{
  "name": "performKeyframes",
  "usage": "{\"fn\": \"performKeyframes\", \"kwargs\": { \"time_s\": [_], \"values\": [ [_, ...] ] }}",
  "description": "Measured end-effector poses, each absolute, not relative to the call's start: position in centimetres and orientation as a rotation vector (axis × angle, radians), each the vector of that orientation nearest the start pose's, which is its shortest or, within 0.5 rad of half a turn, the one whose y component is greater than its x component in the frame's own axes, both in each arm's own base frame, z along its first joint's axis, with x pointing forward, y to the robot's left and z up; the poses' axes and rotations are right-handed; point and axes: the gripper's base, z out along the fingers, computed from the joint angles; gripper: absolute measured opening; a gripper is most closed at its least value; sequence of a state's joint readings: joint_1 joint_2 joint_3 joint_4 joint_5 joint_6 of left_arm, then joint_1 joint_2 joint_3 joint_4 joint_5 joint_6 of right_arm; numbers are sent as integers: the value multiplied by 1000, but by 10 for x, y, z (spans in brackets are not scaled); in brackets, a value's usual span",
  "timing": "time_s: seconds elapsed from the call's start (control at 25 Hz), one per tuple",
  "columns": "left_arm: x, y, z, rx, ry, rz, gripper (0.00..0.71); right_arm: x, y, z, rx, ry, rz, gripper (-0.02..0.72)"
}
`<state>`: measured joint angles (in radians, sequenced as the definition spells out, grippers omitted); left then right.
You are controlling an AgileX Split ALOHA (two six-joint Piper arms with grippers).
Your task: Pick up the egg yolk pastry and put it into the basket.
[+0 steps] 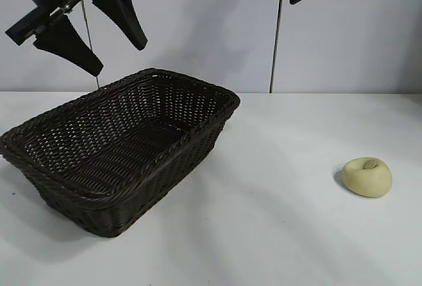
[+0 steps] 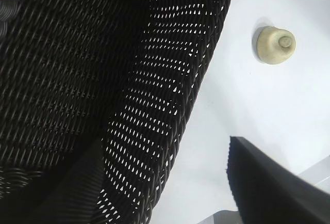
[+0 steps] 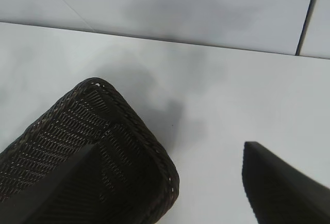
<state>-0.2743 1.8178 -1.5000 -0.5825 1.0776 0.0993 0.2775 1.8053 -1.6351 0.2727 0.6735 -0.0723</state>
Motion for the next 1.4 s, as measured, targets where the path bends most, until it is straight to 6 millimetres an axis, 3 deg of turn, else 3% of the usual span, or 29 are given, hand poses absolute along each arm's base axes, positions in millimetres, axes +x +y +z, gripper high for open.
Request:
{"fn": "performKeyframes", "kwargs": {
  "time_s": [1.4],
  "values": [
    [357,-146,277,217,2801,-824,498,399,130,328,-252,2345,409,549]
  ]
}}
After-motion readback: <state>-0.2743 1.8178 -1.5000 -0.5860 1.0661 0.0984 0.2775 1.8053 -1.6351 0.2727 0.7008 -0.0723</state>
